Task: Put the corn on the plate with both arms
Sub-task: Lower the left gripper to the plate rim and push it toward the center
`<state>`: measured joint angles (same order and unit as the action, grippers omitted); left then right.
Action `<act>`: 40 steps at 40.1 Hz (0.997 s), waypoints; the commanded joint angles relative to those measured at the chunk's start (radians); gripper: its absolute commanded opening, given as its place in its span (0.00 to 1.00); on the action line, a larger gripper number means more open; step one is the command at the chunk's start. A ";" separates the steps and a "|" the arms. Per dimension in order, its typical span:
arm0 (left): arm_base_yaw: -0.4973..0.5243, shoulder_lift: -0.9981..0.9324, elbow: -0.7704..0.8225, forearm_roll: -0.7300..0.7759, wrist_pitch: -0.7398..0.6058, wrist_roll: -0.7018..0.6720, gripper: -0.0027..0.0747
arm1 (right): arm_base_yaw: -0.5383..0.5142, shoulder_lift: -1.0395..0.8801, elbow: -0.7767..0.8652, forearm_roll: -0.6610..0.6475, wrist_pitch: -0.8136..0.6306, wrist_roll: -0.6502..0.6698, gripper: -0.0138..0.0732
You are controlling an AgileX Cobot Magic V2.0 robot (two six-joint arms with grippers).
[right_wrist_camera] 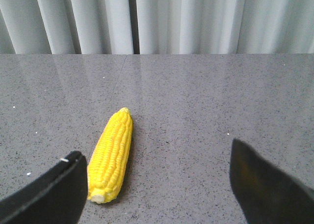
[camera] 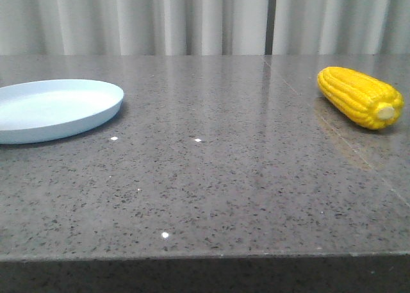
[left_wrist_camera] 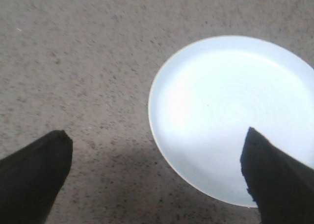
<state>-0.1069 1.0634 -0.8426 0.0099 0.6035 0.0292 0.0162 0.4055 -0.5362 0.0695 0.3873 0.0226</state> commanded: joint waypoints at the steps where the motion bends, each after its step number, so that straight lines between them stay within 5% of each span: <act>1: -0.011 0.087 -0.094 -0.043 0.022 -0.003 0.88 | -0.008 0.013 -0.038 0.005 -0.084 -0.007 0.86; 12: -0.009 0.309 -0.206 -0.066 0.082 -0.003 0.67 | -0.008 0.013 -0.038 0.005 -0.084 -0.007 0.86; 25: -0.009 0.431 -0.236 -0.076 0.087 -0.003 0.62 | -0.008 0.013 -0.038 0.005 -0.084 -0.007 0.86; 40: -0.009 0.431 -0.240 -0.085 0.069 -0.003 0.01 | -0.008 0.013 -0.038 0.005 -0.084 -0.007 0.86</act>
<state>-0.1103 1.5267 -1.0494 -0.0551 0.7175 0.0292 0.0162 0.4055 -0.5362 0.0695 0.3873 0.0226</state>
